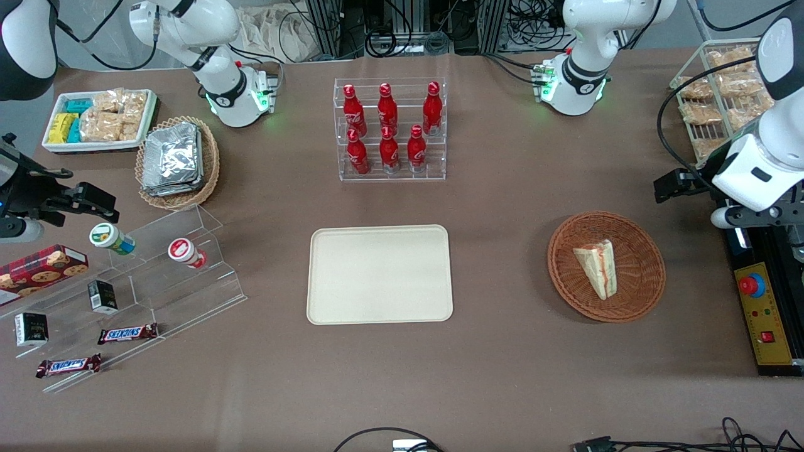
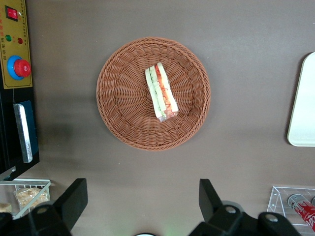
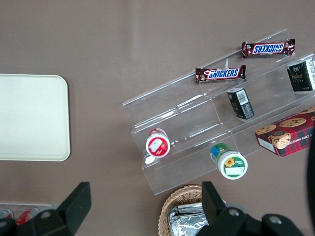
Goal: Place sandwich from basket to tray
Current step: 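Move the left gripper down toward the wrapped sandwich in the wicker basket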
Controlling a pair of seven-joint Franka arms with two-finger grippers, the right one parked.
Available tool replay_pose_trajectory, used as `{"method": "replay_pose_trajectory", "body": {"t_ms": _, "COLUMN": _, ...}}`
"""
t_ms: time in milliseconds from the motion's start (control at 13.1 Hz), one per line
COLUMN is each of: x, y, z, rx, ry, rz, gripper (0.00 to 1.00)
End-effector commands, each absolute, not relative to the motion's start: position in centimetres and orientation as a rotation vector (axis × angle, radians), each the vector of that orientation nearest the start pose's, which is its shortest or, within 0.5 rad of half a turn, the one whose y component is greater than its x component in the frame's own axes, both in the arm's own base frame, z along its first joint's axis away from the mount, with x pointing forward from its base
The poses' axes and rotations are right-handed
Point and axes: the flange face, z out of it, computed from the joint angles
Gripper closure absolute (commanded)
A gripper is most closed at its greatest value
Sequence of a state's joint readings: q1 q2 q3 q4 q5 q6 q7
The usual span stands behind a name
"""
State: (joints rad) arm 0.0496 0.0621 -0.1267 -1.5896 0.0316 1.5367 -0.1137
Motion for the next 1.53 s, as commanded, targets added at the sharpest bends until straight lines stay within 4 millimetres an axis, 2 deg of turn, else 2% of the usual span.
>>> {"method": "replay_pose_trajectory", "body": {"t_ms": 0, "x": 56.3, "y": -3.7, "z": 57.8, "rx": -3.119, "ry": -0.047, "rz": 0.160, "gripper": 0.00}}
{"method": "replay_pose_trajectory", "body": {"t_ms": 840, "x": 56.4, "y": -3.6, "z": 57.9, "rx": -3.119, "ry": -0.040, "rz": 0.156, "gripper": 0.00}}
{"method": "replay_pose_trajectory", "body": {"t_ms": 993, "x": 56.7, "y": -3.1, "z": 57.1, "rx": -3.096, "ry": -0.024, "rz": 0.185, "gripper": 0.00}}
{"method": "replay_pose_trajectory", "body": {"t_ms": 1069, "x": 57.1, "y": -2.3, "z": 56.2, "rx": -3.094, "ry": -0.042, "rz": 0.202, "gripper": 0.00}}
{"method": "replay_pose_trajectory", "body": {"t_ms": 1222, "x": 59.3, "y": 0.7, "z": 51.9, "rx": -3.103, "ry": -0.129, "rz": 0.271, "gripper": 0.00}}
{"method": "replay_pose_trajectory", "body": {"t_ms": 1451, "x": 61.8, "y": 0.8, "z": 46.2, "rx": -3.108, "ry": -0.160, "rz": 0.303, "gripper": 0.00}}
